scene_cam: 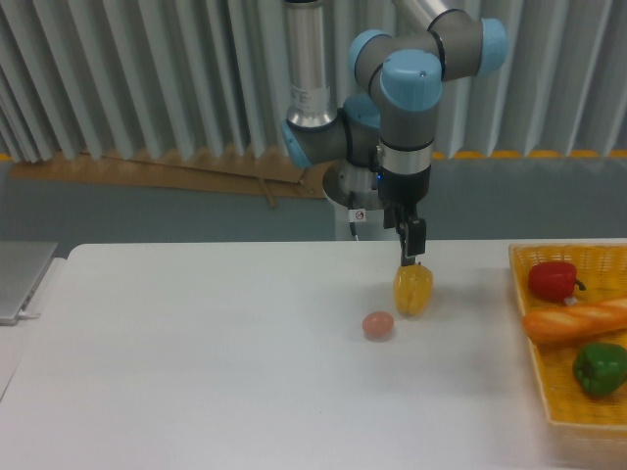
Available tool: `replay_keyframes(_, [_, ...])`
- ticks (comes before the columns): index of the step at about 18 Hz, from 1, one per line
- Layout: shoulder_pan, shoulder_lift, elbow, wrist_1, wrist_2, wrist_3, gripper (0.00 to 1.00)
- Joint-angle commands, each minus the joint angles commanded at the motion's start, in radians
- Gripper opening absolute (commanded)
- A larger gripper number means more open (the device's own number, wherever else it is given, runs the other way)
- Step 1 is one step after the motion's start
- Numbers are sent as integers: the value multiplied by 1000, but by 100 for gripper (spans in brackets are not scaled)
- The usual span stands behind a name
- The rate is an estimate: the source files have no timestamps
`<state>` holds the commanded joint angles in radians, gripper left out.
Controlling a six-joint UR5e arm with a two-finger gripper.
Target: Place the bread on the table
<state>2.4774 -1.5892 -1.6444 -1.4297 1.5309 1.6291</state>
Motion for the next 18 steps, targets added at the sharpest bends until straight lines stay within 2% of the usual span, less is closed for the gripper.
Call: replay_keyframes(18, [-2,-14,-8,-18,6,-8,100])
